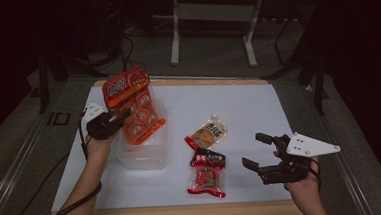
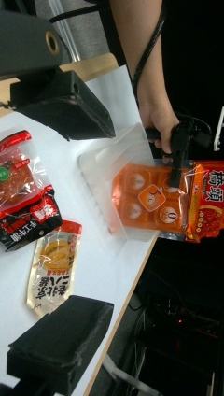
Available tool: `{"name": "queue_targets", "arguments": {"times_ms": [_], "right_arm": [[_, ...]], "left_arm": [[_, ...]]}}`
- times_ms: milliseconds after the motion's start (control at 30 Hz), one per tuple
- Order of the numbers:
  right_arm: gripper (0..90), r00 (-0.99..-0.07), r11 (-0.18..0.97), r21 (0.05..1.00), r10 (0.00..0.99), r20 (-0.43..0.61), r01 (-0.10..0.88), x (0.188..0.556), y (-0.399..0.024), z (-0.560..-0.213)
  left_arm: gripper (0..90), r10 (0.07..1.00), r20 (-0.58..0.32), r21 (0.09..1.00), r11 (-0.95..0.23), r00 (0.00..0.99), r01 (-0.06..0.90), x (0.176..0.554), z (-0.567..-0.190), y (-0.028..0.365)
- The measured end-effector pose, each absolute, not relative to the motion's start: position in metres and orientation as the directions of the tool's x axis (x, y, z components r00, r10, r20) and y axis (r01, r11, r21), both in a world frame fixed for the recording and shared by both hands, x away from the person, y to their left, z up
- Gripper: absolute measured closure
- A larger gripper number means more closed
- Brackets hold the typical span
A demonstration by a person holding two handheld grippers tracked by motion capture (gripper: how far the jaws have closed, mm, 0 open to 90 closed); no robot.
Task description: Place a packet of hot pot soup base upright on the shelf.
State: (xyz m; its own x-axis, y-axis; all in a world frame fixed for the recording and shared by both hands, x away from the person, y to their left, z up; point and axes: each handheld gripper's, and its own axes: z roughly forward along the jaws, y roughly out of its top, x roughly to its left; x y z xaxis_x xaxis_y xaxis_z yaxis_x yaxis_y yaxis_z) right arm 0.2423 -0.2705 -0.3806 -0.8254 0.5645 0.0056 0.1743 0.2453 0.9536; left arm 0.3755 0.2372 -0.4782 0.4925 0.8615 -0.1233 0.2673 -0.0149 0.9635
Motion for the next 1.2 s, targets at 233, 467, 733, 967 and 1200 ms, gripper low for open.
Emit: {"name": "queue_targets", "arguments": {"times_ms": [233, 467, 733, 967, 1200], "right_arm": [[13.6, -0.824, 0.248, 0.952, 0.566, 0.009, 0.181, 0.243, -0.270, -0.383], [13.6, -0.823, 0.249, 0.952, 0.568, 0.004, 0.176, 0.243, -0.271, -0.383], [13.5, -0.779, 0.251, 0.954, 0.627, -0.031, 0.164, 0.246, -0.274, -0.383], [16.4, -0.771, 0.271, 0.948, 0.635, -0.045, 0.167, 0.248, -0.274, -0.384], [18.9, -0.794, 0.282, 0.940, 0.608, -0.018, 0.194, 0.252, -0.271, -0.389]], "left_arm": [[39.7, 0.862, -0.154, 0.949, -0.006, 0.483, 0.315, 0.376, -0.476, 0.232], [9.4, 0.859, -0.183, 0.950, 0.030, 0.478, 0.310, 0.372, -0.472, 0.236], [1.8, 0.848, -0.158, 0.960, 0.011, 0.507, 0.281, 0.348, -0.453, 0.240], [1.8, 0.847, -0.120, 0.964, -0.026, 0.518, 0.266, 0.322, -0.439, 0.243], [1.8, 0.809, -0.096, 0.969, -0.057, 0.579, 0.240, 0.293, -0.428, 0.235]]}}
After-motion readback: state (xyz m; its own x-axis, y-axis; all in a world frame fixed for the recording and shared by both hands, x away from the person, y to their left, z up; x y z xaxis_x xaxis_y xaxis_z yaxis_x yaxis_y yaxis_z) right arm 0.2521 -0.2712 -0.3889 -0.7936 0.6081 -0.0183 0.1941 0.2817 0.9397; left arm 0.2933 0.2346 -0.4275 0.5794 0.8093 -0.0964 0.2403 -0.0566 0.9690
